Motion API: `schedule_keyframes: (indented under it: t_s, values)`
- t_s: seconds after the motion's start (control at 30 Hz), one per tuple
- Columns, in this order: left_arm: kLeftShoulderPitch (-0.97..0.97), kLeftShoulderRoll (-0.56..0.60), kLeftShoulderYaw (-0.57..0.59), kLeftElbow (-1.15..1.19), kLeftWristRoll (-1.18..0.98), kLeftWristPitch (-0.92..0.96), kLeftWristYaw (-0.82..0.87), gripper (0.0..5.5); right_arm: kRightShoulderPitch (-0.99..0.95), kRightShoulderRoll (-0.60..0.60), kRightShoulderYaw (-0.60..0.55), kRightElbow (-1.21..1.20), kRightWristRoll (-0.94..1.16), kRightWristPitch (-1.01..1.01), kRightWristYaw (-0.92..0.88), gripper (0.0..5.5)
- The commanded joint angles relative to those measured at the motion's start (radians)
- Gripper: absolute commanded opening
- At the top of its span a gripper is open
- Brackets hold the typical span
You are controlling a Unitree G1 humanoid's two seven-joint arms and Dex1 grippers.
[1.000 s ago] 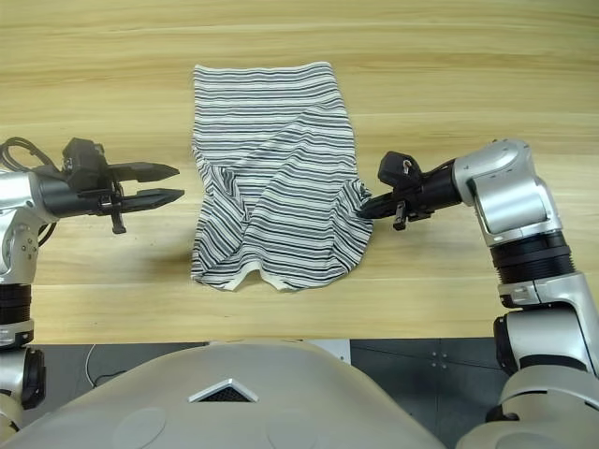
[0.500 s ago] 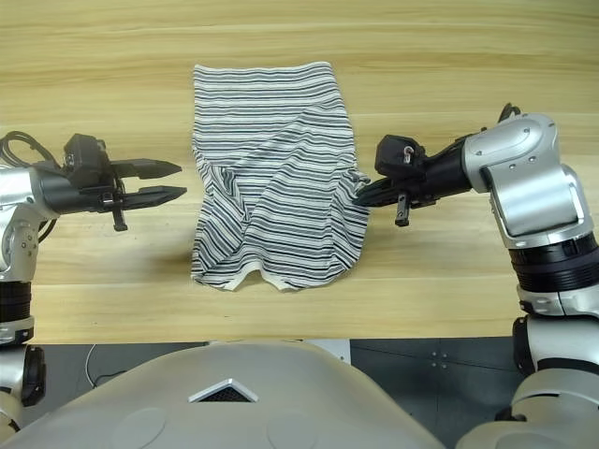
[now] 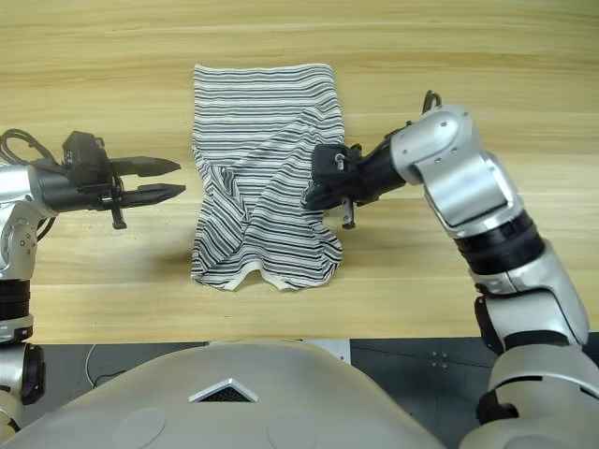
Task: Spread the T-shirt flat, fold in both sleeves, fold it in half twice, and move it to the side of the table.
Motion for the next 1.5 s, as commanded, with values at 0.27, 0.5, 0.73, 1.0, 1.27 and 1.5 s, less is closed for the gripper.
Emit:
schedule_keyframes:
  t_s: [0.27, 0.5, 0.73, 1.0, 1.27, 1.5]
  values:
    - [-0.031, -0.001, -0.022, 0.029, 0.009, -0.012, 0.011, 1.63, -0.041, 0.147, 0.06, 0.241, -0.056, -0.101, -0.048, 1.37]
    - [-0.047, -0.002, -0.029, 0.027, 0.009, -0.005, 0.012, 1.63, -0.015, 0.191, 0.068, 0.225, -0.019, -0.094, -0.003, 2.18]
    - [-0.058, -0.005, -0.035, 0.048, 0.011, -0.018, 0.004, 1.63, 0.001, 0.197, 0.021, 0.166, 0.067, -0.045, 0.024, 2.18]
    - [-0.07, -0.035, -0.035, 0.1, 0.044, -0.076, 0.047, 1.63, -0.034, 0.138, -0.196, 0.139, 0.225, 0.072, 0.009, 2.18]
    - [0.256, 0.146, 0.001, 0.045, 0.697, -0.93, 0.43, 2.49, 0.41, -0.236, -0.326, 0.165, -0.008, -0.715, 0.013, 3.14]
    - [0.385, 0.18, 0.018, -0.022, 1.069, -1.207, 0.67, 3.61, 0.546, -0.259, -0.257, 0.124, -0.13, -1.051, -0.028, 4.43]
